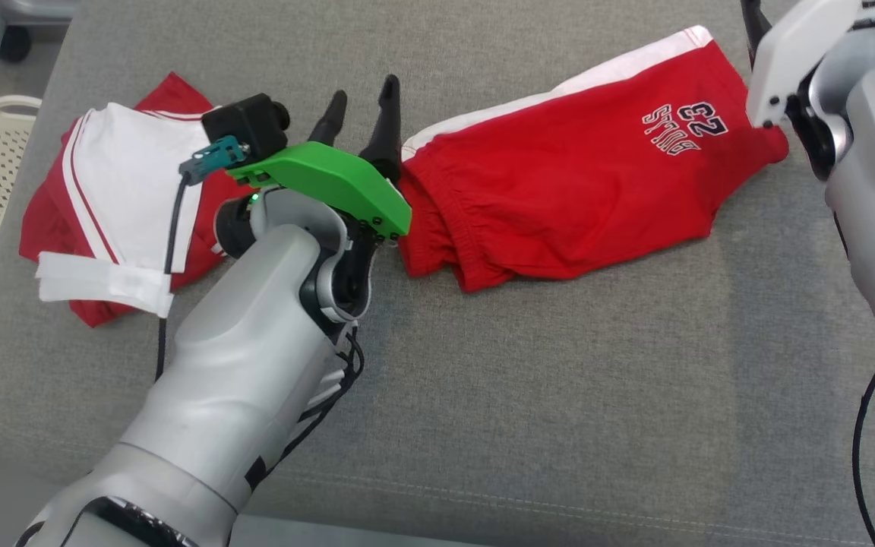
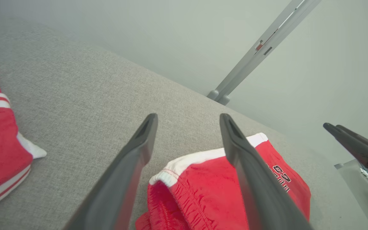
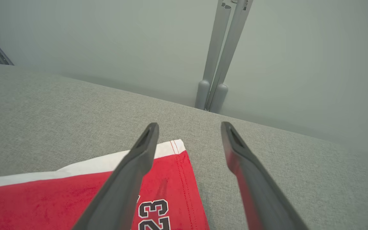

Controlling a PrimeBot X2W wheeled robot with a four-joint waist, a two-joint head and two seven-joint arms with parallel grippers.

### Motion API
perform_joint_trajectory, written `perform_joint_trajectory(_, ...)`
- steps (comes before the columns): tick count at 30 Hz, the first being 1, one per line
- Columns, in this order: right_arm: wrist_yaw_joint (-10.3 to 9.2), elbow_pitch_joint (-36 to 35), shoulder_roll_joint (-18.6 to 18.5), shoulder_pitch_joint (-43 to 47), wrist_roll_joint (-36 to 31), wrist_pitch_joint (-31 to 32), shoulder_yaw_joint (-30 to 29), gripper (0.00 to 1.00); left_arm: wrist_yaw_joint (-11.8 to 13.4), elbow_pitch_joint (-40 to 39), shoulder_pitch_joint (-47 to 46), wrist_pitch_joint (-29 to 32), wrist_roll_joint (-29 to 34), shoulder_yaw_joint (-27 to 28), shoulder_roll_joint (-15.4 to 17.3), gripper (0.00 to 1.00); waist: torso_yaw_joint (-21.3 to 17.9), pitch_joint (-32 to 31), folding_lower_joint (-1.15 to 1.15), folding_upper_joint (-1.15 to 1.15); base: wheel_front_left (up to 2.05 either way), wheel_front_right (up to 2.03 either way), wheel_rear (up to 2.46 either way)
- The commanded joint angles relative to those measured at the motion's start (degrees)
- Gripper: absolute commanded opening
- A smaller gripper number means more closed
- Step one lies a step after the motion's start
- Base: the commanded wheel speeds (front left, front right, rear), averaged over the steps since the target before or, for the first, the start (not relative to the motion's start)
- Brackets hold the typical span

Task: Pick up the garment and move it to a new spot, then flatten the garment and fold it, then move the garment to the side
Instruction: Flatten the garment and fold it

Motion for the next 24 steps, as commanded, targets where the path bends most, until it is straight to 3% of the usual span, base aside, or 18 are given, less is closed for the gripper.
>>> perform_joint_trajectory(1, -0.07, 0.6, -0.4, 1.9, 0.0, -0.7, -0.5, 1.0, 0.1, -0.2, 0.9, -0.4, 1.7, 1.4, 0.2, 1.0, -0.5, -2.5, -0.01, 0.0, 0.0, 0.0, 0.0)
perform_joint_trajectory(2, -0.07, 1.1, 0.1, 3.3, -0.2, -2.3, -2.4, 1.0, 0.7, -2.8, 3.1, -0.4, 5.4, 6.7, 1.0, 1.0, -0.6, -4.2, -0.01, 0.0, 0.0, 0.0, 0.0)
perform_joint_trajectory(4, -0.07, 1.6, 0.2, 5.0, -0.6, -3.2, -3.5, 1.0, 1.2, -6.8, 7.0, -0.4, 10.9, 11.8, 1.1, 1.0, -0.7, -5.5, -0.01, 0.0, 0.0, 0.0, 0.0)
perform_joint_trajectory(9, -0.07, 2.4, 0.0, 9.8, -1.1, -3.4, -6.4, 1.0, 1.1, -18.3, 18.8, -0.3, 25.0, 21.3, 1.1, 1.0, -0.5, -8.6, -0.01, 0.0, 0.0, 0.0, 0.0)
perform_joint_trajectory(17, -0.07, 2.8, -2.1, 15.8, -3.6, -1.0, -10.8, 1.0, -0.8, -30.2, 35.5, -0.3, 43.2, 24.4, 2.5, 1.0, 1.8, -10.3, -0.01, 0.0, 0.0, 0.0, 0.0)
perform_joint_trajectory(24, -0.07, 2.9, -4.1, 19.4, -6.9, 1.6, -16.5, 1.0, -3.0, -34.0, 43.5, -0.4, 47.9, 23.6, 3.1, 1.0, 4.3, -9.8, -0.01, 0.0, 0.0, 0.0, 0.0)
